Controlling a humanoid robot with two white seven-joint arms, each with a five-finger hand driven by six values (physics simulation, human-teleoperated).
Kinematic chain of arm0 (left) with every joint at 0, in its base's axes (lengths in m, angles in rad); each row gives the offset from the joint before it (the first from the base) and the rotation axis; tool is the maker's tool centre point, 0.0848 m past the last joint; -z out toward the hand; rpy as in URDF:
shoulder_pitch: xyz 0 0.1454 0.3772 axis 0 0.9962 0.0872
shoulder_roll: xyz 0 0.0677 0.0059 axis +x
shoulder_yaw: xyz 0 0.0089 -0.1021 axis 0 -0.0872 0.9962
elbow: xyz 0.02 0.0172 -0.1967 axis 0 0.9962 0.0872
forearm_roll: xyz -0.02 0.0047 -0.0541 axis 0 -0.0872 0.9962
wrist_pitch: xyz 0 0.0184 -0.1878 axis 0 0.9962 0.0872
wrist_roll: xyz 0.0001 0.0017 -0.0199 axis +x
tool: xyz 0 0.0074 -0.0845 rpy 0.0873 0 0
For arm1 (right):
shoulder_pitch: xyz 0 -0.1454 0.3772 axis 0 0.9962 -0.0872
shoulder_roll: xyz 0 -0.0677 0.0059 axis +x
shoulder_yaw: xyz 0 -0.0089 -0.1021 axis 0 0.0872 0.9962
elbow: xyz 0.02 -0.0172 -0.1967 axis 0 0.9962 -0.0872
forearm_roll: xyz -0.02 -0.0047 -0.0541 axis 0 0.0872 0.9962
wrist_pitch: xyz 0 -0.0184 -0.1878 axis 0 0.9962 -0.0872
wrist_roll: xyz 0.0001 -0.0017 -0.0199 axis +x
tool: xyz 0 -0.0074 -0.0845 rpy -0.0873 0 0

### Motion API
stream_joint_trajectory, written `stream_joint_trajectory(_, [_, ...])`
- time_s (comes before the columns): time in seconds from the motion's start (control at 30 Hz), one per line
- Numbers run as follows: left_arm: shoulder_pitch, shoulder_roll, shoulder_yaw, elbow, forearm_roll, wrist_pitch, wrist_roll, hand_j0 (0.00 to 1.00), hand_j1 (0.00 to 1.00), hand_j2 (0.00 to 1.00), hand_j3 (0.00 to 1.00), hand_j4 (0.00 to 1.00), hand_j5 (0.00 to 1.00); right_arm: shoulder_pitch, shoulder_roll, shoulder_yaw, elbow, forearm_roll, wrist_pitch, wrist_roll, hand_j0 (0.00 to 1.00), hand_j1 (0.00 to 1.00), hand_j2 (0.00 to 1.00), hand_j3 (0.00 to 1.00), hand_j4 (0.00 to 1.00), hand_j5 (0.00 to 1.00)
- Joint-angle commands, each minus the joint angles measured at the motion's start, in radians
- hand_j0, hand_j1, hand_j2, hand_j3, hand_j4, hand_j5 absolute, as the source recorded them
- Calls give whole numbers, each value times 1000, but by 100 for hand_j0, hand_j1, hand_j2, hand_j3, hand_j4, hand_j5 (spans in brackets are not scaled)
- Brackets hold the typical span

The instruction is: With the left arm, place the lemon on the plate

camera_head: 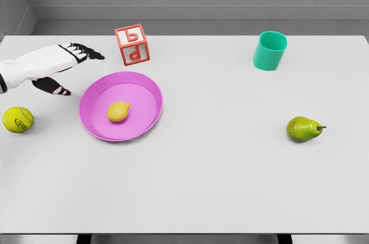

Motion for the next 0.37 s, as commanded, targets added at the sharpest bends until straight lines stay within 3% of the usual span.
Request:
stream_joint_trajectory(0.0, [0,15,50,-1,14,3,1,100,100,100,100,100,100,0,0,0,0,0,0,0,100,100,100,100,100,100])
stream_joint_trajectory(0.33, [2,23,50,-1,20,3,1,100,100,100,100,100,100,0,0,0,0,0,0,0,100,100,100,100,100,100])
